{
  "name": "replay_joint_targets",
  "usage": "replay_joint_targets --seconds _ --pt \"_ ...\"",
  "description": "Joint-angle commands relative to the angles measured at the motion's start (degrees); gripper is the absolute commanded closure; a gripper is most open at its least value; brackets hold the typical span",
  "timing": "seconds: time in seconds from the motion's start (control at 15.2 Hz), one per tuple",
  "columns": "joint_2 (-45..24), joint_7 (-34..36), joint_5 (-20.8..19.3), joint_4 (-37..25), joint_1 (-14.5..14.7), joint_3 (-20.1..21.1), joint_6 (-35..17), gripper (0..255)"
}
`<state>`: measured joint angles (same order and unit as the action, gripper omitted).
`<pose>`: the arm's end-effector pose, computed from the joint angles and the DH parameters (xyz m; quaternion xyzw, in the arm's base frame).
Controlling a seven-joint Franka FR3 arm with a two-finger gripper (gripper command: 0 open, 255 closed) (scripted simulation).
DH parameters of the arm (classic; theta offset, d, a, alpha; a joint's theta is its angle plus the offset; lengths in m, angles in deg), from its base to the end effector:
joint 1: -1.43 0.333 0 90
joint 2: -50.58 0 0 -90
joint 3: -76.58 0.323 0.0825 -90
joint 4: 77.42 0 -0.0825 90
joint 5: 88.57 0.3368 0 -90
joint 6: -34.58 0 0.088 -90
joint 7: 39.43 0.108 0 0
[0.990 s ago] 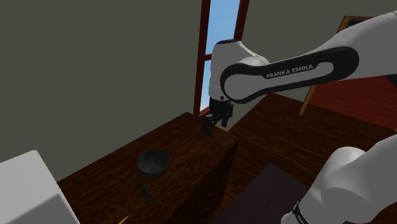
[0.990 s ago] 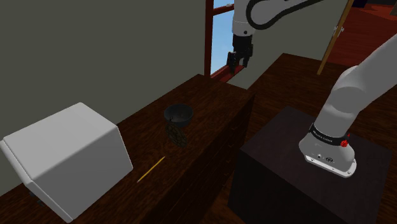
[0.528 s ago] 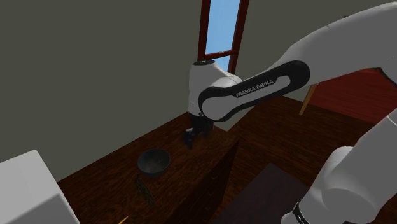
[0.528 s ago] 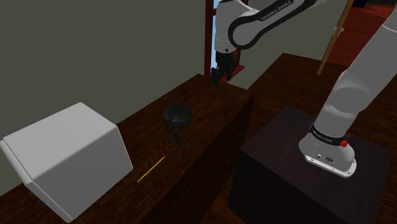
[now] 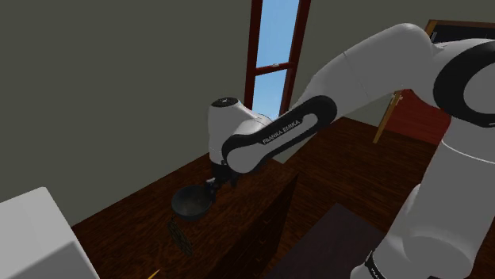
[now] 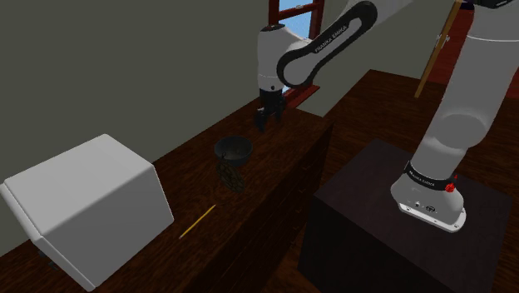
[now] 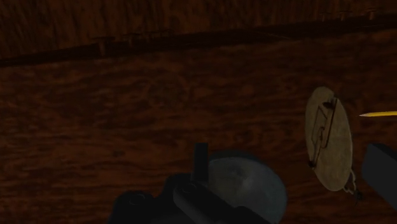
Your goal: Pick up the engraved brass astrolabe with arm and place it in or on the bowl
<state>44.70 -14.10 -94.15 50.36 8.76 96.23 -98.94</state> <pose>0.4503 0.2250 0.3678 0.9987 0.0470 0.0101 0.0153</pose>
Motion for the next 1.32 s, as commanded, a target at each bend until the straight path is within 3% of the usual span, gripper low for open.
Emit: replay_joint_targets --seconds 0.0,0.86,1.25 --pt "-5.06 1.99 -2.24 -2.89 1.01 0.26 -1.98 0" --pt "-32.46 8.62 -11.35 -26.6 11.01 -2.04 -5.35 0" --pt "-36.07 9.29 -12.49 -27.59 11.86 -3.17 -7.97 0"
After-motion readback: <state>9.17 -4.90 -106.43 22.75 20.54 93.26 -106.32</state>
